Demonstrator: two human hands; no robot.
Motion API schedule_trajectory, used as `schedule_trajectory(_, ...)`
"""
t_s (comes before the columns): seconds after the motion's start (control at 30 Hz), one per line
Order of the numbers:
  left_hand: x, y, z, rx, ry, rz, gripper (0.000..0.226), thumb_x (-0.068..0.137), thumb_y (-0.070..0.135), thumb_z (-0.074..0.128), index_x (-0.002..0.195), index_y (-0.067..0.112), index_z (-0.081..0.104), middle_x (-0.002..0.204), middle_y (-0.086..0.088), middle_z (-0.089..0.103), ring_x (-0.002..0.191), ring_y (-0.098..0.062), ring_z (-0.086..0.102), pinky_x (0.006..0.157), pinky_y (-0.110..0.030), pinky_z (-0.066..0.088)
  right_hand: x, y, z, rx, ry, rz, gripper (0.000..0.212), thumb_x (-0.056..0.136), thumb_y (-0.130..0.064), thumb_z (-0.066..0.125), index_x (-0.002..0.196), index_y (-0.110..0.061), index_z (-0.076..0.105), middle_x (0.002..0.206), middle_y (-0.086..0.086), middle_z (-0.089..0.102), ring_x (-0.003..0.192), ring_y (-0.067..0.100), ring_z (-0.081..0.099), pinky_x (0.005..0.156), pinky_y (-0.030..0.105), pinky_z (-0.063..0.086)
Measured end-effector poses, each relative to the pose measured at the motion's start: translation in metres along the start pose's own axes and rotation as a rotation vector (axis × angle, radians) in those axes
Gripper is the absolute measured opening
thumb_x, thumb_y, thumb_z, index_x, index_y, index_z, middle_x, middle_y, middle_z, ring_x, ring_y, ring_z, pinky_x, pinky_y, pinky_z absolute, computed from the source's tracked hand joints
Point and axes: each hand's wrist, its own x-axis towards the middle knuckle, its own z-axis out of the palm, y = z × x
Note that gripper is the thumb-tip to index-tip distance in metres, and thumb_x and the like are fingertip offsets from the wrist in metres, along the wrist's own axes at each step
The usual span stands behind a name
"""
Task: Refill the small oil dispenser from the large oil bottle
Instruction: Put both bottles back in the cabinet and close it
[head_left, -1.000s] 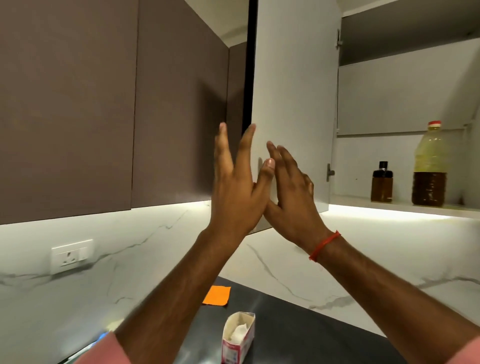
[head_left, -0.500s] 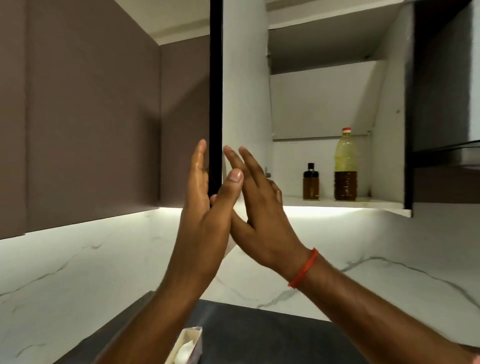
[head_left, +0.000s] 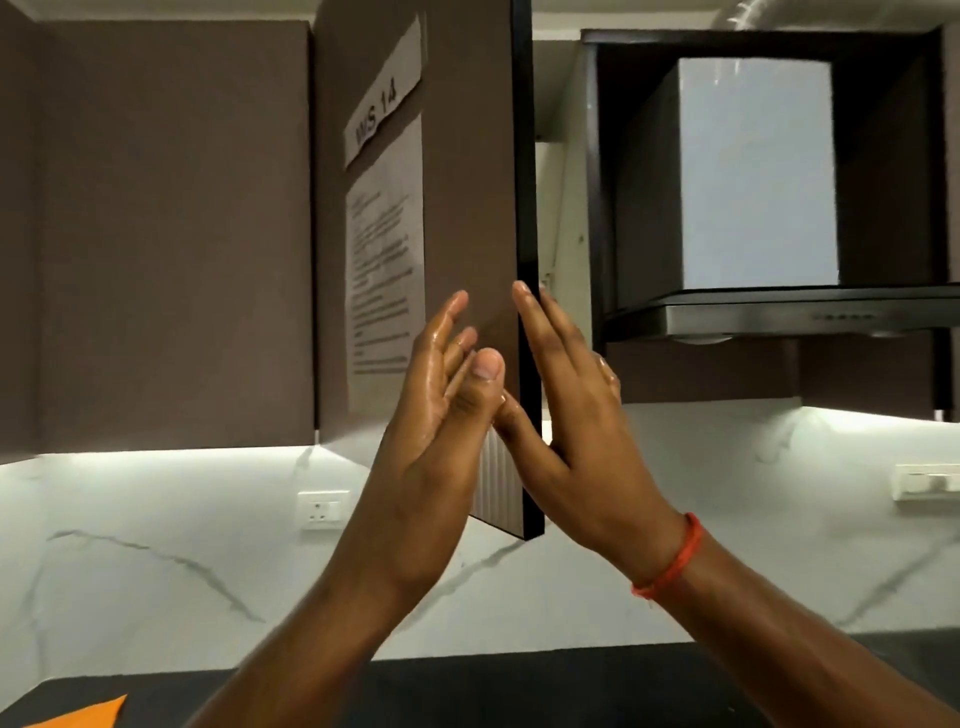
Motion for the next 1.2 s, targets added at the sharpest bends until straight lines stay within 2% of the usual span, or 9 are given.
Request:
schedule_trajectory(0.13,0.027,-0.034,0.038,0.119,-0.112,-0.054,0.063,0.089,0.063,0.039,0.150,0.050,0.032,0.143,0.037,0.040,0.123,0.031,0.036,0.094,0.002,0.036,0.002,0.060,-0.029,-0.154,-0.015,0.044,0.073,0.100,-0.047,0.045,0.161,-0.034,0.008,0.170,-0.014,-0.001,0.155,0.005,0.006,0.122,0.041,0.003)
schedule_trajectory(0.23,0.045,-0.073,0.048,0.370,-0.142,-0.104,0.058,0.094,0.072,0.036,0.149,0.055,0.031,0.160,0.025,0.030,0.146,0.004,0.031,0.119,-0.033,0.032,-0.001,0.086,-0.036,-0.396,-0.113,0.002,0.073,0.099,-0.052,0.039,0.162,-0.030,0.008,0.170,-0.008,-0.011,0.156,0.012,-0.010,0.124,0.045,-0.004)
schedule_trajectory(0.33,0.052,-0.114,0.052,0.710,-0.185,-0.146,0.068,0.089,0.069,0.031,0.154,0.046,0.029,0.169,0.013,0.011,0.155,-0.015,0.020,0.122,-0.044,0.029,-0.016,0.111,-0.028,-0.587,-0.276,-0.041,0.072,0.100,-0.054,0.037,0.161,-0.029,0.011,0.169,-0.002,-0.013,0.154,0.019,-0.020,0.119,0.046,-0.016)
schedule_trajectory(0.43,0.051,-0.151,0.053,0.964,-0.245,-0.193,0.075,0.088,0.069,0.025,0.158,0.044,0.019,0.171,0.008,-0.003,0.157,-0.020,0.013,0.122,-0.044,0.030,-0.030,0.134,-0.008,-0.673,-0.422,0.030,0.074,0.095,-0.057,0.041,0.160,-0.024,0.025,0.168,0.004,0.002,0.154,0.025,-0.004,0.117,0.048,-0.012)
schedule_trajectory(0.5,0.056,-0.172,0.050,1.083,-0.268,-0.191,0.071,0.096,0.066,0.030,0.160,0.042,0.011,0.171,0.003,-0.008,0.158,-0.022,0.007,0.124,-0.043,0.024,-0.032,0.147,0.003,-0.729,-0.453,0.083,0.076,0.086,-0.058,0.050,0.151,-0.019,0.045,0.163,0.011,0.029,0.150,0.031,0.024,0.116,0.052,0.008)
schedule_trajectory(0.57,0.065,-0.191,0.043,1.155,-0.254,-0.154,0.071,0.099,0.062,0.035,0.160,0.042,0.004,0.171,-0.001,-0.009,0.158,-0.025,0.004,0.125,-0.044,0.021,-0.027,0.156,0.012,-0.772,-0.422,0.084,0.076,0.083,-0.057,0.056,0.147,-0.016,0.052,0.159,0.013,0.038,0.146,0.032,0.035,0.115,0.052,0.018)
schedule_trajectory(0.7,0.085,-0.220,0.032,1.249,-0.255,-0.074,0.071,0.100,0.060,0.038,0.158,0.047,-0.002,0.171,-0.003,-0.008,0.158,-0.029,0.005,0.124,-0.049,0.019,-0.009,0.169,0.023,-0.747,-0.435,0.147,0.079,0.101,-0.058,0.039,0.162,-0.021,0.007,0.169,0.007,-0.009,0.156,0.029,-0.007,0.121,0.046,-0.011)
schedule_trajectory(0.77,0.091,-0.231,0.032,1.284,-0.271,-0.075,0.072,0.100,0.060,0.038,0.158,0.047,-0.002,0.171,-0.003,-0.010,0.158,-0.029,0.005,0.123,-0.050,0.017,-0.002,0.179,0.030,-0.785,-0.458,0.183,0.082,0.101,-0.061,0.033,0.162,-0.021,-0.005,0.167,0.007,-0.019,0.155,0.028,-0.016,0.121,0.045,-0.015)
schedule_trajectory(1.2,0.109,-0.284,0.037,1.395,-0.333,-0.094,0.079,0.099,0.051,0.045,0.161,0.036,-0.001,0.169,-0.005,-0.020,0.158,-0.027,-0.008,0.121,-0.058,0.013,0.000,0.241,0.084,-0.781,-0.579,0.341,0.088,0.099,-0.053,0.045,0.161,-0.016,-0.006,0.168,0.007,-0.017,0.157,0.028,-0.008,0.123,0.048,-0.008)
